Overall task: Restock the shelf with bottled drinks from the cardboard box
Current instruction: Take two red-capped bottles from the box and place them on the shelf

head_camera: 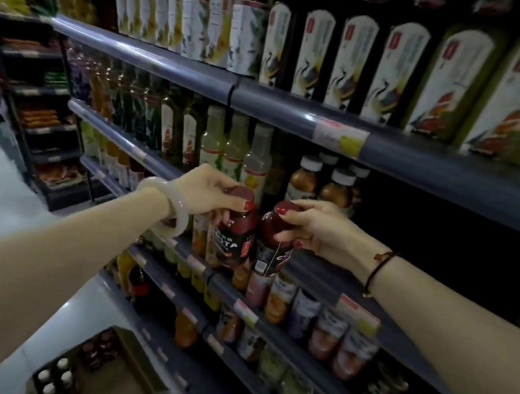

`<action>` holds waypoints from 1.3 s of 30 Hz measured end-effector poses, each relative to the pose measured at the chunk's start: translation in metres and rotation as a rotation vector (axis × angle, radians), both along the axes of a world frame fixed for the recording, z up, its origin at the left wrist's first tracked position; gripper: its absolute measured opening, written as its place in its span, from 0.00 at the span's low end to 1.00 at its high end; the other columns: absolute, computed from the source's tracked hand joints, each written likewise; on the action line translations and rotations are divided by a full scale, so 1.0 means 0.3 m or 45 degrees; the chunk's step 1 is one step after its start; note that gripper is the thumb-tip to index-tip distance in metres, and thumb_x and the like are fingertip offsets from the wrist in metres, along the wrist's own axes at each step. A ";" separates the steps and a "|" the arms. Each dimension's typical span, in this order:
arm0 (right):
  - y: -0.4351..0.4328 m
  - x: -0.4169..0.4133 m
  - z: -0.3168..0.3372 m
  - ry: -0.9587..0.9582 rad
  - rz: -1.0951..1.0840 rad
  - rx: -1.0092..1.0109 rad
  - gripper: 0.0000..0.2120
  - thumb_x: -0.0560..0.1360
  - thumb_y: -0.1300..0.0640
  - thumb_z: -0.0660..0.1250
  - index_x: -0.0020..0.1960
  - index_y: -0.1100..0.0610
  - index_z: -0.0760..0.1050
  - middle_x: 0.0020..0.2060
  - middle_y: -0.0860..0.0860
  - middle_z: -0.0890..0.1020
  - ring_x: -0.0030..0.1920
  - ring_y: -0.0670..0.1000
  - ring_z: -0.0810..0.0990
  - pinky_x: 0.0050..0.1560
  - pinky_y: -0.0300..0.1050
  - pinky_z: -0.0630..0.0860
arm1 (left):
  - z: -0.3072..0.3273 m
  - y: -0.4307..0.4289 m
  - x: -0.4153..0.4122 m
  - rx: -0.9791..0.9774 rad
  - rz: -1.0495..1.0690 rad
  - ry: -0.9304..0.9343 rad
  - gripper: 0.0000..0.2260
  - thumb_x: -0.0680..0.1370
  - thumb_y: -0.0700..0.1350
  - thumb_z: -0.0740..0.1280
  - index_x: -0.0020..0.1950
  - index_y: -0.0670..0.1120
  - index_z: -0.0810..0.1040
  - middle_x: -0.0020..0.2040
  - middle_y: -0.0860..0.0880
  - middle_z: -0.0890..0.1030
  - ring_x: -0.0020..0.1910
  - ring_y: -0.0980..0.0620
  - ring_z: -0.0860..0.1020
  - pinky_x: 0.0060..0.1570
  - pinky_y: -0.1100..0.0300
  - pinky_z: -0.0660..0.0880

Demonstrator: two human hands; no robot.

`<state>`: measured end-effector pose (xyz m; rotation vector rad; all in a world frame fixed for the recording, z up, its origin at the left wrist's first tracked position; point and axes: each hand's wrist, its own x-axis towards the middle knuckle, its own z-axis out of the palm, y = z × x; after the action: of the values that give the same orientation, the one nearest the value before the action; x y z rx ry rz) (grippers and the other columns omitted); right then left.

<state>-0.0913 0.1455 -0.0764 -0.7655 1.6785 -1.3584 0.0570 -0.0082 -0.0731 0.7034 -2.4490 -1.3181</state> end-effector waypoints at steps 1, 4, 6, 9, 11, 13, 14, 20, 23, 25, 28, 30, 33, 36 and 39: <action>0.026 -0.008 0.006 -0.002 -0.027 -0.012 0.12 0.75 0.66 0.66 0.59 0.63 0.76 0.40 0.56 0.84 0.27 0.47 0.83 0.22 0.35 0.73 | 0.007 0.018 -0.016 0.019 -0.040 0.007 0.08 0.75 0.43 0.70 0.54 0.48 0.82 0.27 0.55 0.83 0.26 0.62 0.79 0.30 0.70 0.76; 0.098 -0.031 0.019 0.027 -0.117 -0.027 0.11 0.75 0.66 0.67 0.57 0.63 0.78 0.38 0.54 0.85 0.27 0.48 0.84 0.28 0.39 0.71 | 0.024 0.063 -0.068 0.037 -0.133 0.034 0.09 0.75 0.43 0.70 0.54 0.45 0.82 0.26 0.55 0.82 0.24 0.63 0.78 0.27 0.72 0.73; 0.145 -0.038 0.032 0.027 -0.189 -0.032 0.11 0.74 0.66 0.66 0.56 0.62 0.78 0.37 0.54 0.85 0.27 0.48 0.83 0.28 0.38 0.74 | 0.037 0.088 -0.104 0.010 -0.193 0.024 0.10 0.75 0.43 0.70 0.55 0.45 0.82 0.29 0.54 0.83 0.27 0.62 0.79 0.28 0.71 0.74; 0.205 -0.041 0.051 0.012 -0.304 -0.051 0.09 0.75 0.67 0.65 0.54 0.60 0.79 0.37 0.54 0.84 0.25 0.47 0.82 0.21 0.33 0.70 | 0.054 0.123 -0.159 -0.017 -0.279 0.010 0.12 0.74 0.44 0.71 0.58 0.45 0.82 0.41 0.46 0.86 0.35 0.55 0.81 0.31 0.69 0.77; 0.243 -0.046 0.058 0.023 -0.375 -0.055 0.09 0.75 0.67 0.65 0.52 0.59 0.79 0.35 0.53 0.84 0.25 0.46 0.82 0.20 0.32 0.69 | 0.058 0.145 -0.194 0.003 -0.326 0.012 0.13 0.74 0.43 0.71 0.58 0.44 0.82 0.44 0.39 0.84 0.36 0.50 0.79 0.31 0.67 0.78; 0.277 -0.050 0.062 0.036 -0.442 -0.055 0.08 0.75 0.67 0.65 0.51 0.58 0.79 0.32 0.51 0.85 0.25 0.46 0.82 0.21 0.32 0.70 | 0.057 0.165 -0.229 0.038 -0.389 0.022 0.12 0.74 0.42 0.71 0.57 0.42 0.82 0.48 0.35 0.84 0.39 0.44 0.80 0.36 0.61 0.80; 0.294 -0.054 0.062 0.043 -0.475 -0.062 0.08 0.75 0.67 0.65 0.50 0.58 0.79 0.30 0.50 0.85 0.26 0.46 0.83 0.21 0.32 0.70 | 0.057 0.174 -0.248 0.055 -0.421 0.037 0.12 0.74 0.42 0.71 0.57 0.42 0.82 0.50 0.34 0.83 0.42 0.40 0.81 0.40 0.56 0.81; 0.386 -0.086 0.063 0.105 -0.648 -0.080 0.08 0.75 0.66 0.65 0.48 0.55 0.80 0.30 0.49 0.85 0.28 0.46 0.84 0.21 0.32 0.69 | 0.065 0.247 -0.340 0.016 -0.580 0.093 0.13 0.74 0.42 0.72 0.58 0.42 0.82 0.48 0.36 0.84 0.41 0.39 0.82 0.48 0.49 0.80; 0.414 -0.105 0.059 0.126 -0.733 -0.093 0.09 0.75 0.66 0.66 0.52 0.56 0.79 0.31 0.48 0.85 0.28 0.47 0.84 0.21 0.32 0.69 | 0.053 0.271 -0.379 0.019 -0.635 0.144 0.13 0.74 0.39 0.71 0.58 0.39 0.81 0.37 0.48 0.84 0.32 0.51 0.81 0.32 0.65 0.79; 0.423 -0.119 0.052 0.123 -0.780 -0.115 0.10 0.75 0.66 0.65 0.55 0.57 0.78 0.33 0.50 0.85 0.28 0.47 0.84 0.21 0.32 0.69 | 0.042 0.284 -0.406 0.024 -0.655 0.169 0.12 0.74 0.38 0.71 0.58 0.40 0.80 0.33 0.52 0.82 0.26 0.60 0.78 0.28 0.70 0.74; 0.429 -0.143 0.039 0.093 -0.830 -0.134 0.12 0.76 0.67 0.65 0.58 0.59 0.77 0.37 0.53 0.84 0.28 0.47 0.84 0.21 0.33 0.69 | 0.026 0.291 -0.447 0.043 -0.646 0.177 0.14 0.74 0.40 0.71 0.59 0.41 0.81 0.41 0.46 0.84 0.34 0.54 0.81 0.32 0.67 0.79; 0.426 -0.158 0.031 0.079 -0.854 -0.131 0.13 0.76 0.67 0.65 0.60 0.60 0.76 0.38 0.54 0.84 0.27 0.47 0.84 0.21 0.32 0.69 | 0.013 0.292 -0.469 0.075 -0.630 0.176 0.14 0.74 0.41 0.72 0.59 0.41 0.80 0.42 0.44 0.84 0.35 0.50 0.79 0.34 0.66 0.78; 0.416 -0.185 0.015 0.060 -0.867 -0.114 0.15 0.76 0.66 0.65 0.63 0.61 0.75 0.42 0.55 0.84 0.28 0.47 0.84 0.21 0.33 0.69 | -0.015 0.290 -0.502 0.114 -0.593 0.196 0.14 0.74 0.41 0.72 0.59 0.41 0.80 0.37 0.46 0.83 0.30 0.55 0.78 0.30 0.69 0.77; 0.410 -0.218 0.003 0.050 -0.878 -0.085 0.16 0.76 0.65 0.65 0.63 0.59 0.75 0.45 0.54 0.84 0.28 0.46 0.83 0.23 0.33 0.70 | -0.036 0.291 -0.540 0.159 -0.534 0.206 0.13 0.75 0.42 0.71 0.58 0.40 0.80 0.32 0.46 0.79 0.22 0.61 0.74 0.25 0.71 0.72; 0.401 -0.259 -0.006 0.065 -0.904 -0.063 0.14 0.76 0.61 0.67 0.61 0.59 0.76 0.37 0.51 0.84 0.26 0.45 0.81 0.28 0.34 0.71 | -0.045 0.299 -0.582 0.155 -0.473 0.222 0.14 0.74 0.44 0.72 0.57 0.40 0.80 0.35 0.49 0.80 0.27 0.61 0.76 0.27 0.74 0.73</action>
<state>-0.1690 0.2659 -0.0783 -0.2173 2.0641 -1.8649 -0.1175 0.0816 -0.0864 0.1487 -2.4488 -1.5950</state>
